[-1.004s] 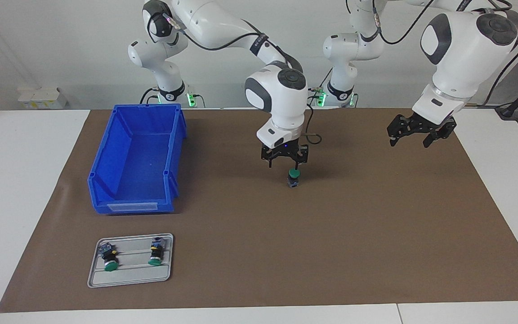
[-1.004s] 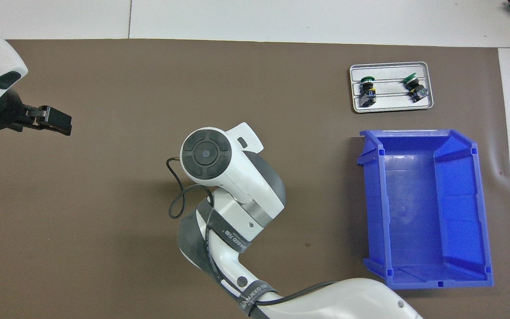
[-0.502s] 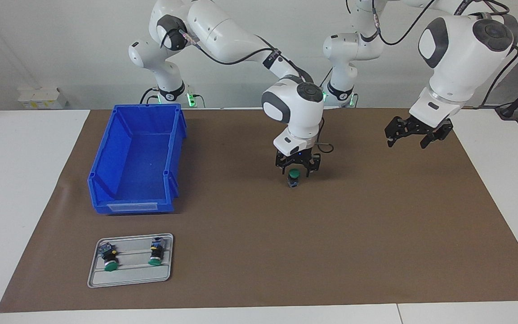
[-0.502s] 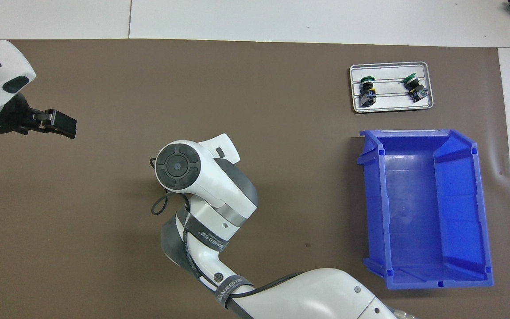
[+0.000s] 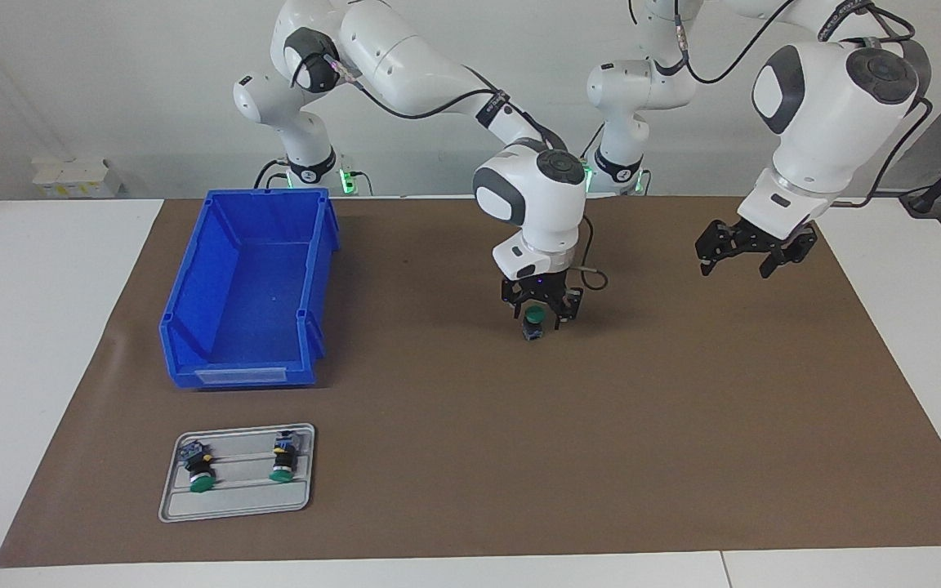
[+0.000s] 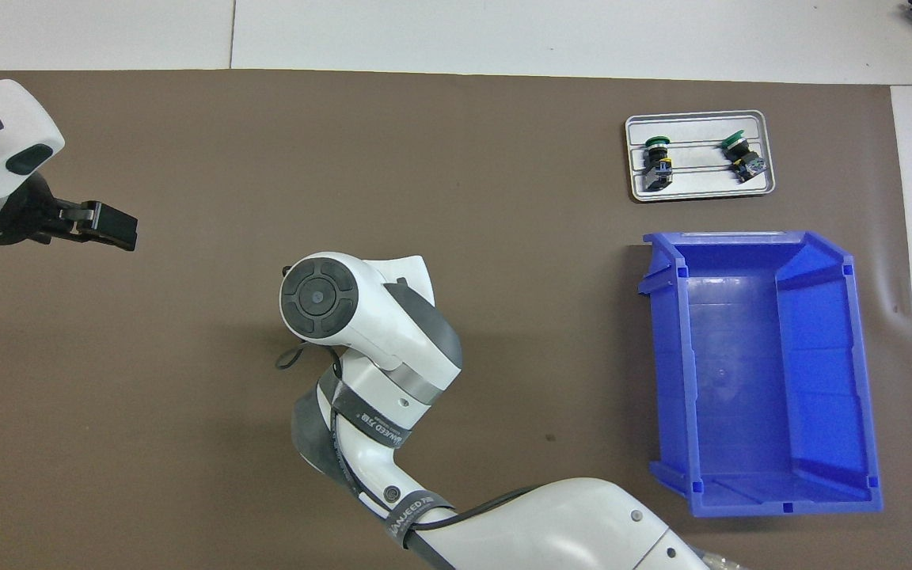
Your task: Place and press button with both arms
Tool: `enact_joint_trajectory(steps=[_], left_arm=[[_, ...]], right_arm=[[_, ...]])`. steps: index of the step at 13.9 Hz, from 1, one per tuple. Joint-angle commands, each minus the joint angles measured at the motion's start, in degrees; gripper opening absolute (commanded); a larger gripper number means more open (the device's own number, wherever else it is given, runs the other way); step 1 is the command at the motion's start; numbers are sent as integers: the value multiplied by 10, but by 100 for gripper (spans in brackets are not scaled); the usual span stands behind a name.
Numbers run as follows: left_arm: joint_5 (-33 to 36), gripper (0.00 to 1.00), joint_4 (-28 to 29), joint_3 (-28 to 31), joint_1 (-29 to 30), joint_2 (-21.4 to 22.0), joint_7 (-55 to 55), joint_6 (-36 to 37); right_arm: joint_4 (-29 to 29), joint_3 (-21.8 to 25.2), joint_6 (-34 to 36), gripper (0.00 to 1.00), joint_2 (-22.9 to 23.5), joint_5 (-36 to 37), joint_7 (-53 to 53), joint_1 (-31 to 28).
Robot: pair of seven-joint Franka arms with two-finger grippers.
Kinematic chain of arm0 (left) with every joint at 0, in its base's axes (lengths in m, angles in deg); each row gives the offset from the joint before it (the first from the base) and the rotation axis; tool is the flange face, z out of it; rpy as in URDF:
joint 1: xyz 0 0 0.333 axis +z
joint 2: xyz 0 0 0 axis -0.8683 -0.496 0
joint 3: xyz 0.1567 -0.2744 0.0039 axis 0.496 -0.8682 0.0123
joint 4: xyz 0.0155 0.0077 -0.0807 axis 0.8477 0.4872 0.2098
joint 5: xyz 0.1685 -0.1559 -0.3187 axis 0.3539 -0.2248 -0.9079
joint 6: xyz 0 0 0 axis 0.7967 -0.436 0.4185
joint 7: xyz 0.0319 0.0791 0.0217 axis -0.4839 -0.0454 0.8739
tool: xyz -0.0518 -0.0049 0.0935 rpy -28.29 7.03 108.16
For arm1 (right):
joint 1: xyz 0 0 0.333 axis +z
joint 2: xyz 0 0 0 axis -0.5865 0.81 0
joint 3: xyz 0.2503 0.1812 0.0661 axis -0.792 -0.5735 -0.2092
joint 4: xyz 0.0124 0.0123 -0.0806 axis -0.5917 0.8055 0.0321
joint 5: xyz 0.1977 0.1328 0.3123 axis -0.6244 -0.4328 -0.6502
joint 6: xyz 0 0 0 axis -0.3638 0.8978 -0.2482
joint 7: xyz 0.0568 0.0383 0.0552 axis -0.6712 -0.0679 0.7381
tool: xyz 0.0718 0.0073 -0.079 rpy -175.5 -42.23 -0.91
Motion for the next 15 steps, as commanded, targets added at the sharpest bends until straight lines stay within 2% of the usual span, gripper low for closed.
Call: enact_joint_trajectory(steps=[1, 9, 13, 15], left_arm=[[8, 100, -34, 7, -17, 13, 1, 64], [10, 99, -16, 6, -17, 31, -25, 38], [9, 99, 10, 7, -12, 40, -76, 2], [8, 99, 11, 8, -3, 40, -74, 1]], right_arm=[[16, 0, 6, 80, -8, 24, -52, 1], [17, -3, -22, 72, -8, 24, -134, 1], [17, -4, -21, 56, -8, 20, -134, 1], [18, -4, -16, 55, -8, 19, -135, 2]])
